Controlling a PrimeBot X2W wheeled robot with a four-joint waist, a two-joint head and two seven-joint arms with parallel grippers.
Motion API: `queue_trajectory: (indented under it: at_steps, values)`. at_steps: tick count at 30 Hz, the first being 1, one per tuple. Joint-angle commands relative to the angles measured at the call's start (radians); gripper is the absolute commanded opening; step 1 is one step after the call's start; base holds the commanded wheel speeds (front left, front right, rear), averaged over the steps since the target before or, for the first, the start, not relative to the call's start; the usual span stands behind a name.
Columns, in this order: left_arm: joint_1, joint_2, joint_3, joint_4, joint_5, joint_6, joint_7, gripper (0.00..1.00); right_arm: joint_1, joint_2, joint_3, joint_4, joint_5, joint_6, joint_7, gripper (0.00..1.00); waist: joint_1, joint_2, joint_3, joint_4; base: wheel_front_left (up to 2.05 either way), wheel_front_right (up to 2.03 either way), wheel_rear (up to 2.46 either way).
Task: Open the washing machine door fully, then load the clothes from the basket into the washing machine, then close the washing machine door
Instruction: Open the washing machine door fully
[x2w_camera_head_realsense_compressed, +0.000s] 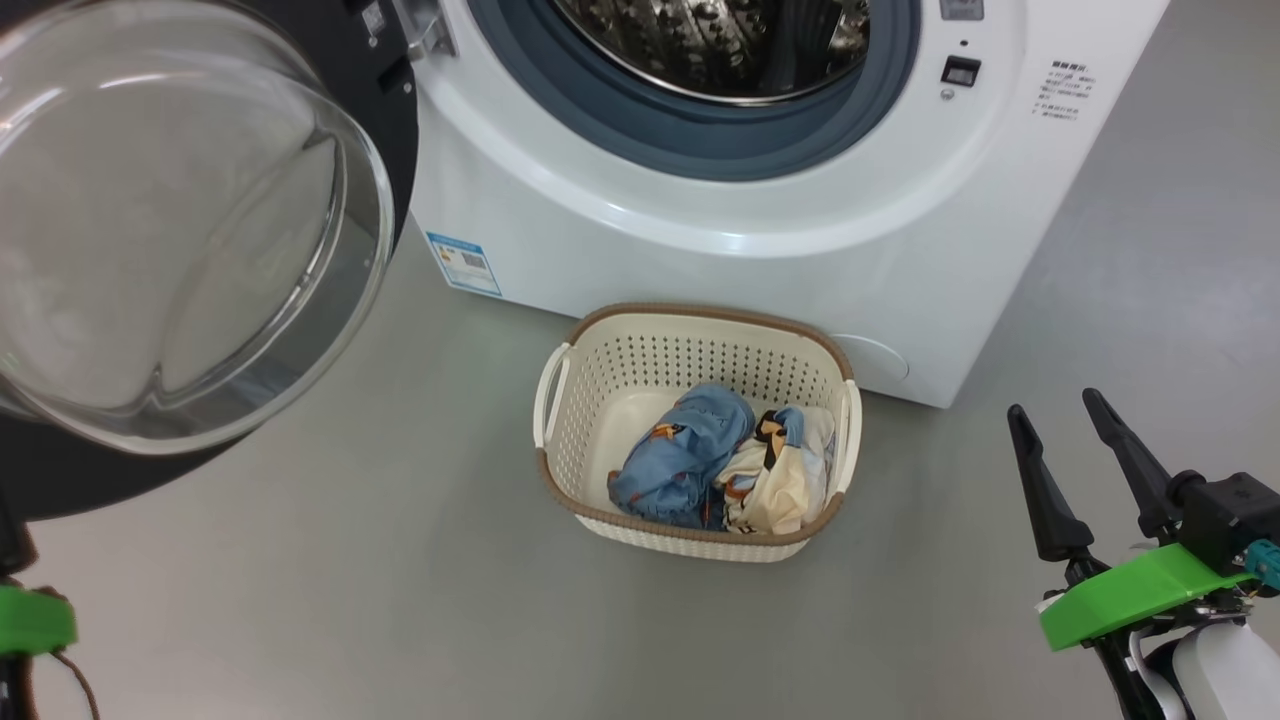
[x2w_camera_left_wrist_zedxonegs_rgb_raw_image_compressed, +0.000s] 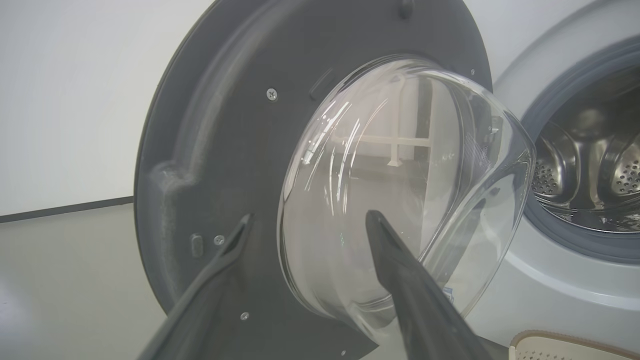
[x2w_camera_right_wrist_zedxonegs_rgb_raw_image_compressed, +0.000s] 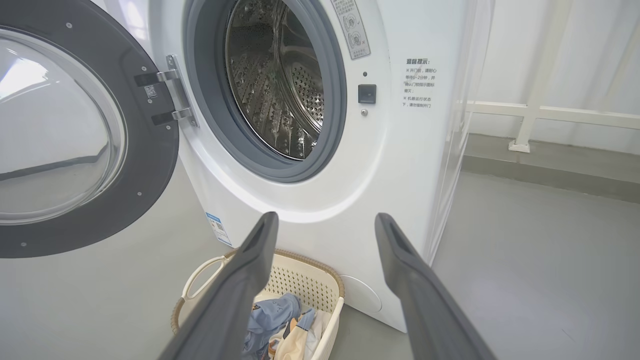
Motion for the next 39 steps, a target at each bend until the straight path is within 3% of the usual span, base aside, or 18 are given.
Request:
queue_trajectory:
  at_steps: [1,7,18,39]
  values:
    - [0.015,0.032,0.022,-0.041,-0.003,0.001,-0.005,1.0,0.007,-0.005,0.015,-0.024,0.009,0.005,-0.012,1.0,0.0002,0.0,-0.023,-0.006,0.0,0.0,0.0]
    - [0.105,0.004,-0.002,-0.125,-0.002,0.001,-0.005,1.0,0.025,0.01,0.018,-0.029,0.013,0.005,-0.012,1.0,0.0002,0.0,-0.053,-0.036,0.0,0.0,0.0]
    - [0.218,-0.038,-0.13,-0.258,0.007,0.001,-0.005,1.0,0.053,0.029,0.005,-0.036,0.015,0.005,-0.012,1.0,0.0002,0.0,-0.078,-0.133,0.0,0.0,0.0]
    - [0.285,-0.056,-0.226,-0.303,-0.037,0.001,-0.005,1.0,0.088,0.032,-0.012,-0.046,0.02,0.005,-0.012,1.0,0.0002,0.0,-0.107,-0.332,0.0,0.0,0.0]
